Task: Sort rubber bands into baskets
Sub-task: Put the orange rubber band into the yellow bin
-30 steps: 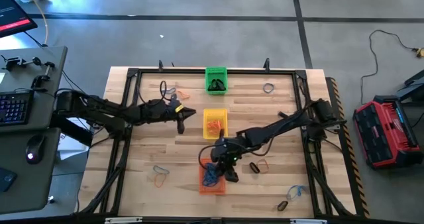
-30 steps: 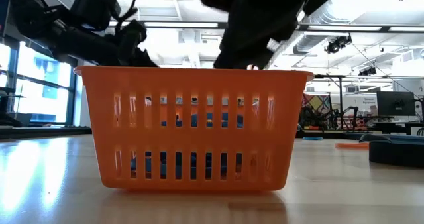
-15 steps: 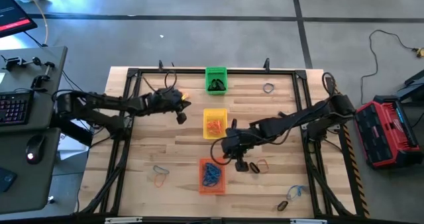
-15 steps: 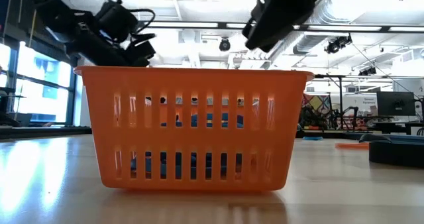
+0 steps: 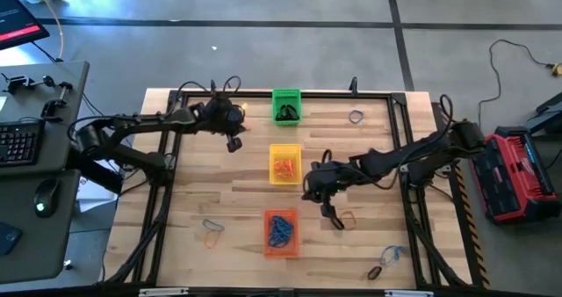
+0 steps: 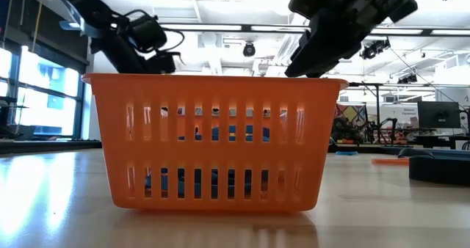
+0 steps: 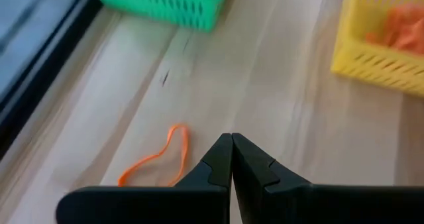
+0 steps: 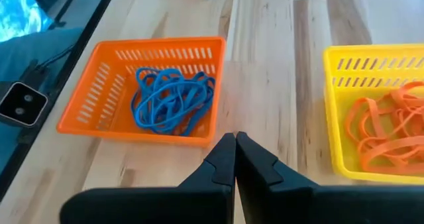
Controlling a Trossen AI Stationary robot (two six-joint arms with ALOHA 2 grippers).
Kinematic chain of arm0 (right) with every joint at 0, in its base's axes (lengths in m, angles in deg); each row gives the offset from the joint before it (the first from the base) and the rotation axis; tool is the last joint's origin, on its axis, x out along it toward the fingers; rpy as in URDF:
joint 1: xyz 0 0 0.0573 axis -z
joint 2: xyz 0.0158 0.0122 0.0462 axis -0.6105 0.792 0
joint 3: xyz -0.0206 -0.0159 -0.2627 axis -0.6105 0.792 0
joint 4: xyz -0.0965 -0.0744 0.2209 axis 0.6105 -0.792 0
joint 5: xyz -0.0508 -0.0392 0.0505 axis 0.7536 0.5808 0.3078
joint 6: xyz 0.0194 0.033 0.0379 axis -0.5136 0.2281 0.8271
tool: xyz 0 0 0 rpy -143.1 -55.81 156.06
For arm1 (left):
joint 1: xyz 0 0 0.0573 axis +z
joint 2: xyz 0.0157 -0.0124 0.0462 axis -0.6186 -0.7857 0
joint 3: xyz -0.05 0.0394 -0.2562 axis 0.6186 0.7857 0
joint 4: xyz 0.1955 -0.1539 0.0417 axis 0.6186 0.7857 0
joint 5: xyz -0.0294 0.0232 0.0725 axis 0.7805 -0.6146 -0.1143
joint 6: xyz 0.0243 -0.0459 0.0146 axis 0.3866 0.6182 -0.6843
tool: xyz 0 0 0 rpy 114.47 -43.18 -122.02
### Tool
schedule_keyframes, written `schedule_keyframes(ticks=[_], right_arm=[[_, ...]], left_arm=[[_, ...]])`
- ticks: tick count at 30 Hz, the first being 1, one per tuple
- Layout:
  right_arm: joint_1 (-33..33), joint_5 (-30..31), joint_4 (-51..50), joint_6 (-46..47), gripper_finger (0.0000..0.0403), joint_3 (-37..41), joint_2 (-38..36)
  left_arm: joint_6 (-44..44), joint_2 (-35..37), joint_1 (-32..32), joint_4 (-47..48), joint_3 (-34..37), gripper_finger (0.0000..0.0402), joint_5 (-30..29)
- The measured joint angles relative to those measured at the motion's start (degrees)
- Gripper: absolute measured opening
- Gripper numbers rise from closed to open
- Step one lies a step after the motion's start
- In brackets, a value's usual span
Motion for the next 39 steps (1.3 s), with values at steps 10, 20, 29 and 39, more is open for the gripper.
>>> schedule_keyframes(ticks=[10, 20, 29, 39], right_arm=[[0.0, 2.58, 1.72, -1.27, 0.0, 1.46, -1.04], [-0.04, 2.6, 1.83, -1.27, 0.0, 1.48, -1.04], [-0.07, 2.62, 1.82, -1.27, 0.0, 1.48, -1.03], [-0.07, 2.62, 1.78, -1.24, 0.0, 1.48, -1.02]], left_arm=[[-3.06, -11.3, 3.05, 5.63, -8.99, 0.0008, -0.54], [-8.02, -19.06, 3.05, 7.42, -12.23, 0.0081, -7.01], [-10.69, -22.83, 3.05, 5.35, -12.48, 0.0107, -8.09], [-12.67, -22.82, 2.09, 6.8, -12.84, 0.0006, -6.69]])
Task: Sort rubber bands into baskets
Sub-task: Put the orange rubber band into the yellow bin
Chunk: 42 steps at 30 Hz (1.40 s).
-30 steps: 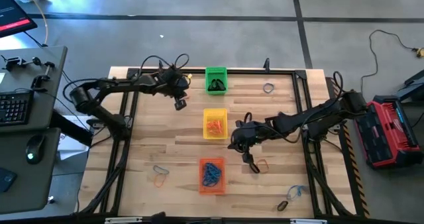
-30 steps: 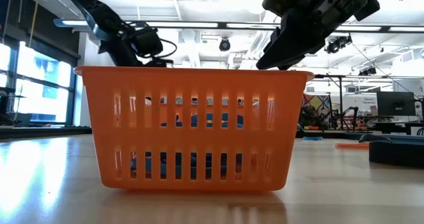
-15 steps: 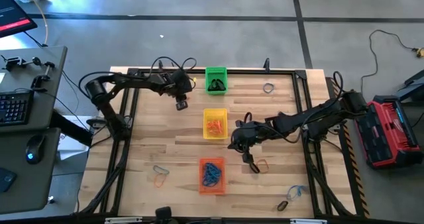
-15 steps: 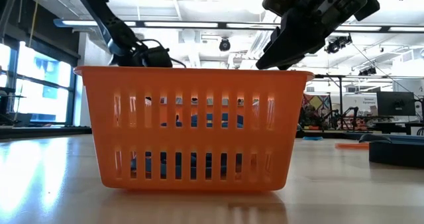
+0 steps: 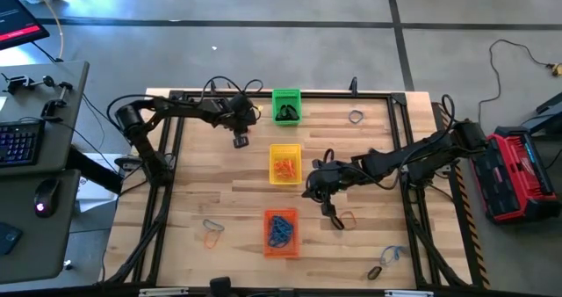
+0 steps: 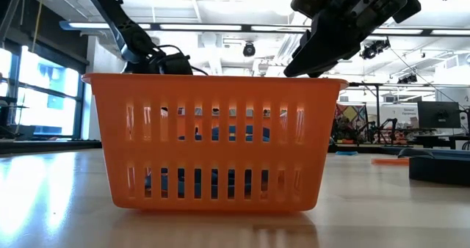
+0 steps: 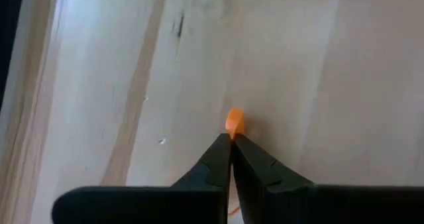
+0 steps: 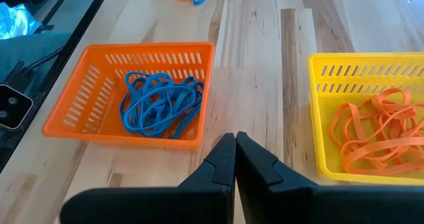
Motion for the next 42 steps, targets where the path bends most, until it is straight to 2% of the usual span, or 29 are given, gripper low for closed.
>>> schedule_keyframes(ticks=[6, 15, 22, 29, 38, 42], right_arm=[[-0.7, 0.75, -1.33, 1.48, 0.0, 0.0, -0.45], [-6.25, 11.86, -5.95, 3.67, 0.0, 0.0, -5.51], [-10.23, 20.27, -12.62, 8.47, 0.0, 0.0, -9.34], [-13.33, 25.02, -15.08, 10.75, 0.0, 0.0, -10.78], [-13.99, 26.14, -15.18, 11.8, 0.0, 0.0, -10.78], [-13.99, 26.12, -15.25, 12.17, 0.0, 0.0, -10.78]], left_arm=[[-0.15, 0.48, -3.61, 5.05, -2.88, 0.0002, -4.28], [5.57, 4.4, -13.75, 9.37, -8.28, 0.0001, -4.32], [11.76, 6.27, -22.57, 9.06, -12.74, 0.0, -4.47], [15.11, 5.99, -29.79, 4.08, -14.13, 0.0, -4.34], [18.16, 1.93, -31.69, -3.99, -14.25, 0.0, -2.32], [18.16, -1.25, -31.38, -4.14, -15.11, 0.0, -2.04]])
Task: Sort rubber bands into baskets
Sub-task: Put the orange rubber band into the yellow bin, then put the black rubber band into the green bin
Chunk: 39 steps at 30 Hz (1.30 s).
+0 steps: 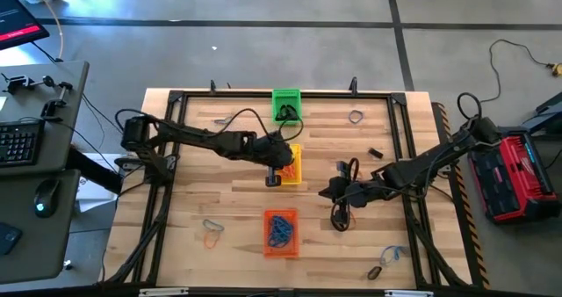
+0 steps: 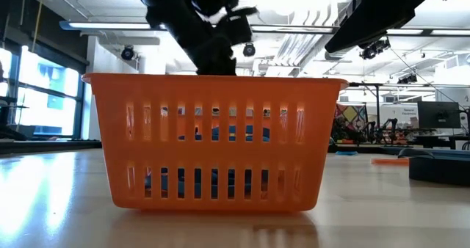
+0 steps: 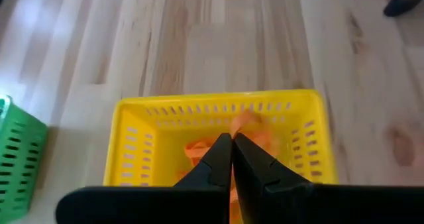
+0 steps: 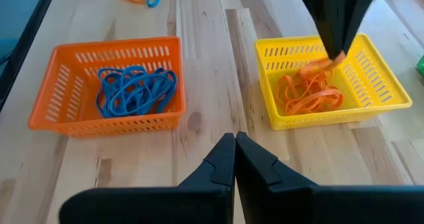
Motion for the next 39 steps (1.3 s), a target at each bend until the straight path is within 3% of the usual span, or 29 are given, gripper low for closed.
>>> schedule_keyframes(ticks=[9, 22, 33, 39], right_arm=[[0.0, -0.02, -0.64, 1.11, 0.0, 0.0, 0.0], [0.0, 1.56, -1.27, 1.76, 0.0, 0.0, 0.04], [1.42, 1.76, -4.75, 8.82, 0.0004, 0.0, 0.04], [3.3, 2.8, -7.67, 10.44, 0.0051, 0.0, 0.04]], left_arm=[[-0.48, -6.91, 1.61, 2.24, -3.71, 0.0, 1.02], [-1.73, -11.08, 3.62, 3.21, -4.05, 0.0008, 1.23], [-2.94, -7.41, 1.42, 1.76, -4.05, 0.0091, 0.76], [-3.57, -5.37, -0.05, 1.07, -4.07, 0.0135, 0.71]])
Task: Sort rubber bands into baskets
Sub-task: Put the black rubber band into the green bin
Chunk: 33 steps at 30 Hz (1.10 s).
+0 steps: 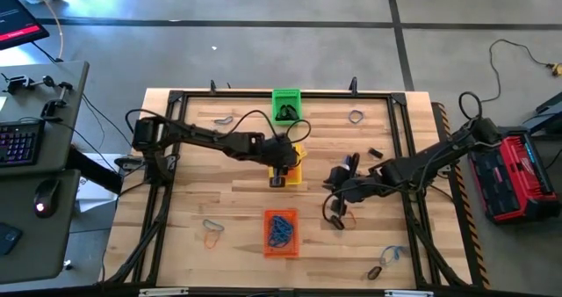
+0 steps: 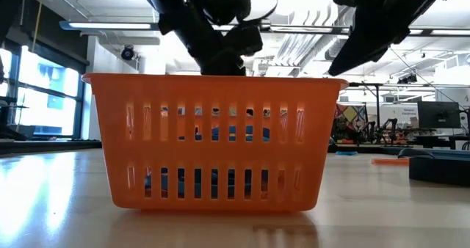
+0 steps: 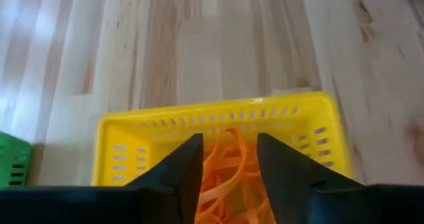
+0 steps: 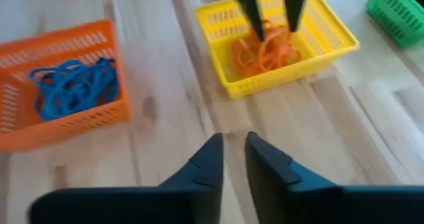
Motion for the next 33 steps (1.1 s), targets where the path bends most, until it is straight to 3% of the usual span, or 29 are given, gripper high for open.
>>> schedule_keyframes(ticks=[6, 12, 20, 33], right_arm=[[3.09, 0.79, -5.14, 1.65, 0.0114, -0.01, -0.01], [8.48, 2.89, -20.77, 9.59, 0.0151, -0.02, 0.0], [19.19, 0.42, -36.72, 11.85, 0.0158, -0.02, 0.0], [35.79, -6.45, -40.31, 1.37, 0.0158, 0.48, -0.02]], left_arm=[[-0.38, 1.55, -1.32, -6.68, 5.17, 0.0147, -0.14], [1.94, 7.82, -2.27, -19.31, 13.54, 0.0147, -0.2], [5.92, 19.88, -3.02, -31.59, 25.14, 0.0147, -0.12], [11.65, 30.22, -2.99, -43.63, 41.53, 0.0147, 0.96]])
